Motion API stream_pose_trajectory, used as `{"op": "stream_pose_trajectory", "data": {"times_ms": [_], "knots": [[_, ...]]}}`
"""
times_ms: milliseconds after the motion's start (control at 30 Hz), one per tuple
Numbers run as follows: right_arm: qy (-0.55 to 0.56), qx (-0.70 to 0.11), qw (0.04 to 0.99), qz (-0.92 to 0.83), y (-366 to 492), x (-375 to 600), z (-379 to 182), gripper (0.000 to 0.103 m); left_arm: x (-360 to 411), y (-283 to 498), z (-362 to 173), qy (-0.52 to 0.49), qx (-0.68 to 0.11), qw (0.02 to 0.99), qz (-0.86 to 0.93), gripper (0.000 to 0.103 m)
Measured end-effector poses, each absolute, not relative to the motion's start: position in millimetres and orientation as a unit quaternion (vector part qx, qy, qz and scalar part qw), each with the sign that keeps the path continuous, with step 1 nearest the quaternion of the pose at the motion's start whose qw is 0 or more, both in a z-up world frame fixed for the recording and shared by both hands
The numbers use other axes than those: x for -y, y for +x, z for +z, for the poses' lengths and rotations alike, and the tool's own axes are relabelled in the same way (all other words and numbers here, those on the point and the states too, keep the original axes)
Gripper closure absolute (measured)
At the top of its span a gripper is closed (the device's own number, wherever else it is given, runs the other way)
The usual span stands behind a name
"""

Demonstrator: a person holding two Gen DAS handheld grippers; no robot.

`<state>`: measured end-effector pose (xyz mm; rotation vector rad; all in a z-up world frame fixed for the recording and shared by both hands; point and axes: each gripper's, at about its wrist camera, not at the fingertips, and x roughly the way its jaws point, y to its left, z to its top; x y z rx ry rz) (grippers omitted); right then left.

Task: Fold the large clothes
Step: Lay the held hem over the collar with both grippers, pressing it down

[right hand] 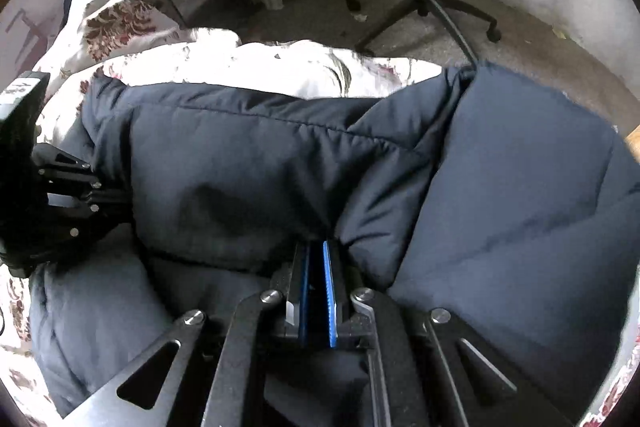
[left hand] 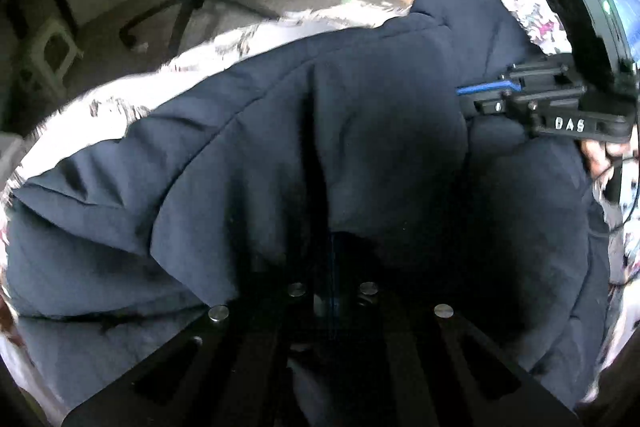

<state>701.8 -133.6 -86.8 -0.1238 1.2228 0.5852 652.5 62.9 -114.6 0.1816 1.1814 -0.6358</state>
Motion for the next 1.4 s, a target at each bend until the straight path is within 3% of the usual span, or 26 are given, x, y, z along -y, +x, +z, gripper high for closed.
{"op": "stream_pose_trajectory", "data": {"times_ms": [233, 533, 733, 967, 1067, 1167, 1300, 1400], "knots": [[-0.034, -0.478, 0.815, 0.327, 687, 121, -28, 0.094, -82, 648, -113, 0.036, -0.542, 0.788, -0.290, 0.100], [-0.074, -0.546, 0.771, 0.319, 708, 79, -69, 0.093, -91, 656, -117, 0.001, -0.557, 0.782, -0.279, 0.100], [-0.120, -0.515, 0.795, 0.298, 691, 69, -99, 0.095, -83, 659, -123, 0.025, -0.566, 0.779, -0.267, 0.100], [-0.023, -0.517, 0.793, 0.320, 698, 109, -79, 0.095, -85, 652, -113, 0.006, -0.556, 0.792, -0.252, 0.100], [-0.039, -0.506, 0.810, 0.292, 689, 130, -63, 0.095, -90, 643, -100, 0.005, -0.545, 0.801, -0.248, 0.100], [-0.058, -0.528, 0.807, 0.256, 692, 142, -70, 0.095, -96, 633, -85, -0.019, -0.525, 0.813, -0.250, 0.100], [-0.005, -0.558, 0.792, 0.249, 706, 153, -86, 0.096, -111, 628, -67, -0.088, -0.491, 0.828, -0.255, 0.100], [-0.014, -0.558, 0.794, 0.240, 707, 145, -92, 0.096, -114, 638, -74, -0.083, -0.521, 0.824, -0.207, 0.100]]}}
